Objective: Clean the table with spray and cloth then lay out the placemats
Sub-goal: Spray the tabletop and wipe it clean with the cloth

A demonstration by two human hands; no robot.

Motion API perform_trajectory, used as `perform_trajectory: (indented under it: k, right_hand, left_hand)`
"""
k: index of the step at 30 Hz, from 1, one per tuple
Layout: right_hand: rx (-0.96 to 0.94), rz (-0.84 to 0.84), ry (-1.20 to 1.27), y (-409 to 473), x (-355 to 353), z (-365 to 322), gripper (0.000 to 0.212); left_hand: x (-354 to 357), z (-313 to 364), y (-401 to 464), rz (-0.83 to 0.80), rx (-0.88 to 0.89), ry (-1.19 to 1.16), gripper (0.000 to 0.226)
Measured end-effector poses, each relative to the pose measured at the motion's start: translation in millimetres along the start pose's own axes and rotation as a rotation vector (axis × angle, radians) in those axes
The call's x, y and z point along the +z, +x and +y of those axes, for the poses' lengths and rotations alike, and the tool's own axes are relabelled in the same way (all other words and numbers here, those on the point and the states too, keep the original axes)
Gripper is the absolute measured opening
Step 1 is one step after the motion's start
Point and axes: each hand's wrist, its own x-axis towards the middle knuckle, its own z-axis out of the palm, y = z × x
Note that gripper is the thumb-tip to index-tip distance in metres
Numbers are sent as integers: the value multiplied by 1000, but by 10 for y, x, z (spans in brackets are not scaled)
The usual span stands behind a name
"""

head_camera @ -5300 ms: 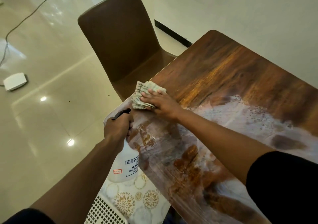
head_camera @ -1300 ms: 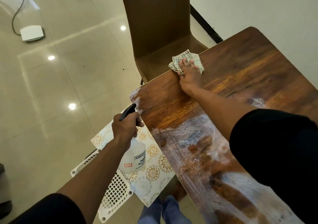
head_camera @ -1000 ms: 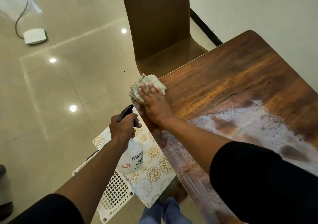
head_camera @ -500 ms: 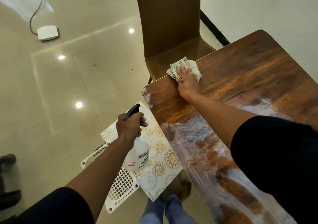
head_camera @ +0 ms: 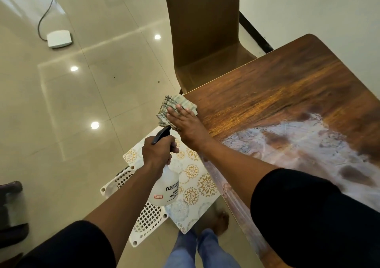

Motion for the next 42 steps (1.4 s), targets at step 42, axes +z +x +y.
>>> perform_trajectory:
  k: [42]
  right_hand:
    - [185, -140, -130, -1749, -234, 94, 66]
  left_hand:
    - [-18, -292, -287, -249, 65, 87, 21]
